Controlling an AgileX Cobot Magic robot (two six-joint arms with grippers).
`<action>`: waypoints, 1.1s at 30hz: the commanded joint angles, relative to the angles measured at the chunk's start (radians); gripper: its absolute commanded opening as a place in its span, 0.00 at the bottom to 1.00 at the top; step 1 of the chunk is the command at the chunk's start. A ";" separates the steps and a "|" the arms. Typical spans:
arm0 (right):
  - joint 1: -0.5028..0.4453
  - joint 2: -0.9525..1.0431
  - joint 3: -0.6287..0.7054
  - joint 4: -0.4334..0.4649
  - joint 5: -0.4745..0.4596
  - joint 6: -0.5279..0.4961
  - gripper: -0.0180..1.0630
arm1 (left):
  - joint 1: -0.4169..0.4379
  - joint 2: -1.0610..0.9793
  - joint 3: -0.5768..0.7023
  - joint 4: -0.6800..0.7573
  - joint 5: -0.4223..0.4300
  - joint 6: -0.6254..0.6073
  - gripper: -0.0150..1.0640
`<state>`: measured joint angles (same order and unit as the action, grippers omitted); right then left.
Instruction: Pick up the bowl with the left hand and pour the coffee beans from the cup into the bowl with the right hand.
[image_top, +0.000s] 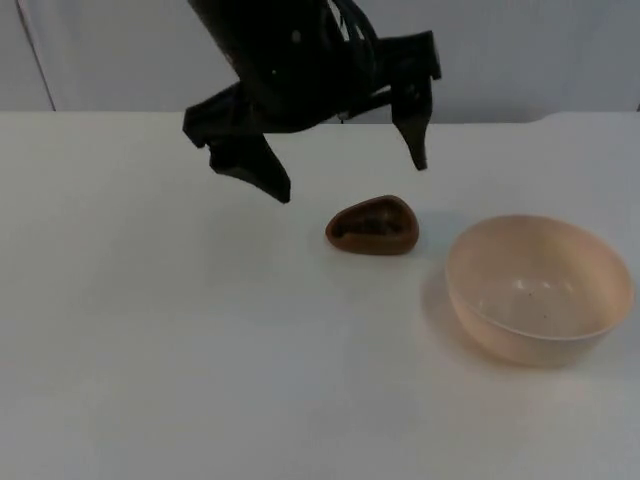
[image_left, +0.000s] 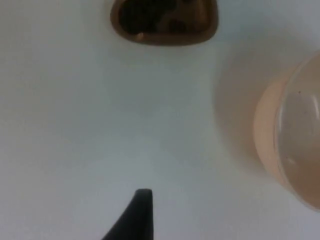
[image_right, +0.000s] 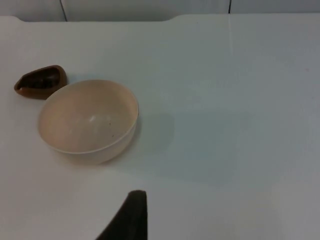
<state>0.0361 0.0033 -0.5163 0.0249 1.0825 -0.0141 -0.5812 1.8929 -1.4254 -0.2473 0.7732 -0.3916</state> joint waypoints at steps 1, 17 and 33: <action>-0.004 -0.003 0.001 0.004 -0.004 -0.001 0.99 | -0.020 0.037 -0.032 -0.007 0.006 -0.031 0.99; -0.004 -0.003 0.001 0.004 -0.004 -0.001 0.99 | -0.116 0.211 -0.204 0.067 0.026 -0.230 0.99; -0.004 -0.003 0.001 0.004 -0.004 -0.001 0.99 | -0.116 0.211 -0.204 0.097 0.054 -0.223 0.99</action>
<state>0.0361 0.0033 -0.5163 0.0249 1.0825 -0.0141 -0.6947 2.1077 -1.6235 -0.1580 0.8246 -0.6095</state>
